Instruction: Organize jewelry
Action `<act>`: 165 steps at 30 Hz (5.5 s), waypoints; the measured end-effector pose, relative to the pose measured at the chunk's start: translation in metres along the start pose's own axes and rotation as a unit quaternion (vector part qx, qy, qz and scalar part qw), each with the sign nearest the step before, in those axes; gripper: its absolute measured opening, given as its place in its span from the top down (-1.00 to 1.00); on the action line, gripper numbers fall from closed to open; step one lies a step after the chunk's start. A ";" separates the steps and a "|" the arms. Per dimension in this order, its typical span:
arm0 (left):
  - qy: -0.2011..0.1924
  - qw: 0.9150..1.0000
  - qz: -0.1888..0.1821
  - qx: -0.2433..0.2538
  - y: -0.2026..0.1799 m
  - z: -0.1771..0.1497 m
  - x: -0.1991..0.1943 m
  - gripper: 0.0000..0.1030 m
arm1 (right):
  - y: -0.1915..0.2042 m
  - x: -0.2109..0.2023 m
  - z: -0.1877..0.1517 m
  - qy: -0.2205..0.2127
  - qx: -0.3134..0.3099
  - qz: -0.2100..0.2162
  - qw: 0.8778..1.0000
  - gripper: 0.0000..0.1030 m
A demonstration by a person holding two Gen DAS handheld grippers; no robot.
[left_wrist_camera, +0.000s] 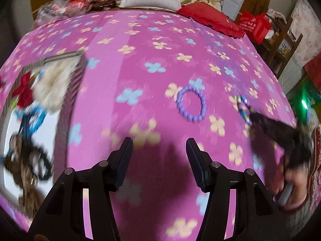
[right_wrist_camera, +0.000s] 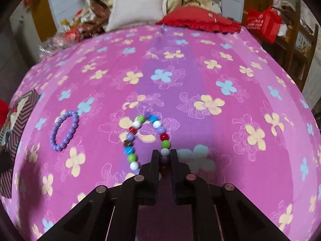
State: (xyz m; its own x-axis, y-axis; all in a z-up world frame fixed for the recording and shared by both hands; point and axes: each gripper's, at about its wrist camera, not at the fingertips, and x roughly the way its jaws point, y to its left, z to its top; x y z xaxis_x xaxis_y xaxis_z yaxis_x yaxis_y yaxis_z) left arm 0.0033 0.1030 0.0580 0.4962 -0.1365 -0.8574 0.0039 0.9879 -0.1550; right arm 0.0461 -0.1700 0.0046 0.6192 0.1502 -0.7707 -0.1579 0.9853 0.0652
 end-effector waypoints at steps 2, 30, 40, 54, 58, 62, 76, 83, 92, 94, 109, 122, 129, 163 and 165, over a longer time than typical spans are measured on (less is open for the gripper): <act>0.004 1.000 0.005 0.012 -0.010 0.015 0.015 -0.06 | -0.007 0.001 0.000 -0.003 0.015 0.024 1.000 0.82; -0.012 0.998 -0.027 0.059 -0.058 0.039 0.032 0.85 | -0.025 -0.004 0.002 -0.039 0.070 0.114 0.990 0.83; -0.076 0.994 -0.075 0.027 -0.014 0.013 -0.072 0.85 | -0.015 -0.060 -0.002 -0.058 0.088 0.133 0.985 0.83; -0.126 0.989 -0.034 -0.068 0.112 -0.016 -0.124 0.85 | 0.084 -0.125 0.010 -0.059 -0.012 0.128 0.990 0.83; -0.138 0.985 -0.029 -0.094 0.146 -0.014 -0.125 0.85 | 0.126 -0.130 0.014 -0.053 -0.051 0.130 0.989 0.83; -0.143 0.982 -0.031 -0.122 0.181 -0.003 -0.115 0.85 | 0.175 -0.128 0.022 -0.045 -0.088 0.135 0.986 0.83; -0.123 0.968 0.057 -0.213 0.301 -0.019 -0.074 0.85 | 0.359 -0.074 0.038 0.013 -0.195 0.204 0.959 0.83; -0.093 0.965 0.070 -0.234 0.324 -0.026 -0.056 0.85 | 0.409 -0.016 0.030 0.049 -0.222 0.173 0.958 0.83; -0.088 0.963 0.084 -0.241 0.329 -0.021 -0.046 0.85 | 0.401 0.005 0.020 0.048 -0.227 0.111 0.967 0.83; -0.087 0.962 0.084 -0.245 0.330 -0.022 -0.046 0.85 | 0.397 0.004 0.019 0.054 -0.218 0.116 0.968 0.74; -0.169 0.957 0.109 -0.209 0.305 -0.021 -0.078 0.40 | 0.417 -0.043 -0.044 0.001 -0.299 0.121 0.947 0.10; -0.195 0.946 0.142 -0.215 0.308 -0.023 -0.087 0.25 | 0.418 -0.035 -0.073 0.032 -0.304 0.126 0.944 0.10; -0.205 0.944 0.163 -0.201 0.299 -0.023 -0.089 0.14 | 0.397 -0.046 -0.065 0.014 -0.268 0.119 0.956 0.08; -0.302 0.905 0.264 -0.141 0.154 -0.117 -0.201 -0.99 | 0.246 -0.128 -0.064 -0.058 -0.122 0.032 0.990 -0.10; -0.277 0.914 0.265 -0.132 0.146 -0.122 -0.203 -0.99 | 0.250 -0.135 -0.070 -0.053 -0.117 0.039 0.991 -0.12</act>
State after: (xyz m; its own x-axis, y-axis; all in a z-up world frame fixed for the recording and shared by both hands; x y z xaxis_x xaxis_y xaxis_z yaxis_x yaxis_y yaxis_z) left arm -0.2027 0.2658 0.1493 0.7314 0.4870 -0.4774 -0.5382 0.8421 0.0345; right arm -0.1311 0.0499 0.0806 0.6736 0.2456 -0.6971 -0.3748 0.9264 -0.0357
